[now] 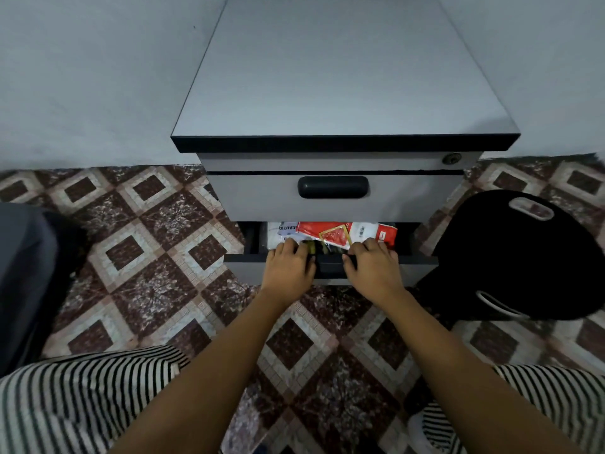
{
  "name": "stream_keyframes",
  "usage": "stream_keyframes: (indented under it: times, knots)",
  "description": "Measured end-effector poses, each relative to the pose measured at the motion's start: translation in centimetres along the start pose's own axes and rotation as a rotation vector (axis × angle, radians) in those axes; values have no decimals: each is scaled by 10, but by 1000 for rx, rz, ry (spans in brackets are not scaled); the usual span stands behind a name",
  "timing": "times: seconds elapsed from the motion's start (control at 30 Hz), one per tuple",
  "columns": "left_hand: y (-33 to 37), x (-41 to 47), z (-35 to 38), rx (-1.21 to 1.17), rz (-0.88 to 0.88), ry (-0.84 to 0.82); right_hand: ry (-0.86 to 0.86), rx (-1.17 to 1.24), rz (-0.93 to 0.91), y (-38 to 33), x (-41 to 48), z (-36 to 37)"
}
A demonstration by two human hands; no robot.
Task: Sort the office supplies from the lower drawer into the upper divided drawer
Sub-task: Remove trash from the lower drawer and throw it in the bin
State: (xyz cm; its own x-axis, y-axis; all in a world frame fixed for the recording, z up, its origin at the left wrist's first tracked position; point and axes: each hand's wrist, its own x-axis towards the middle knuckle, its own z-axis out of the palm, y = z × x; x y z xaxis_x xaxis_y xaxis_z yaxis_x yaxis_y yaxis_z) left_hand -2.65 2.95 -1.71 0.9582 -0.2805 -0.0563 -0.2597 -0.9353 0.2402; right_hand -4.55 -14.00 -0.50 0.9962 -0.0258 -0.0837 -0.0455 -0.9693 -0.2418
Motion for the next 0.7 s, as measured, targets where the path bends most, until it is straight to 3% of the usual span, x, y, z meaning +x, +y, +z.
stream_keyframes:
  times: [0.33, 0.7]
  knots:
    - [13, -81, 12, -14, -71, -57, -108, 23, 73, -7, -82, 12]
    - [15, -102, 11, -51, -38, -45, -221, -6, 45, -10, -110, 8]
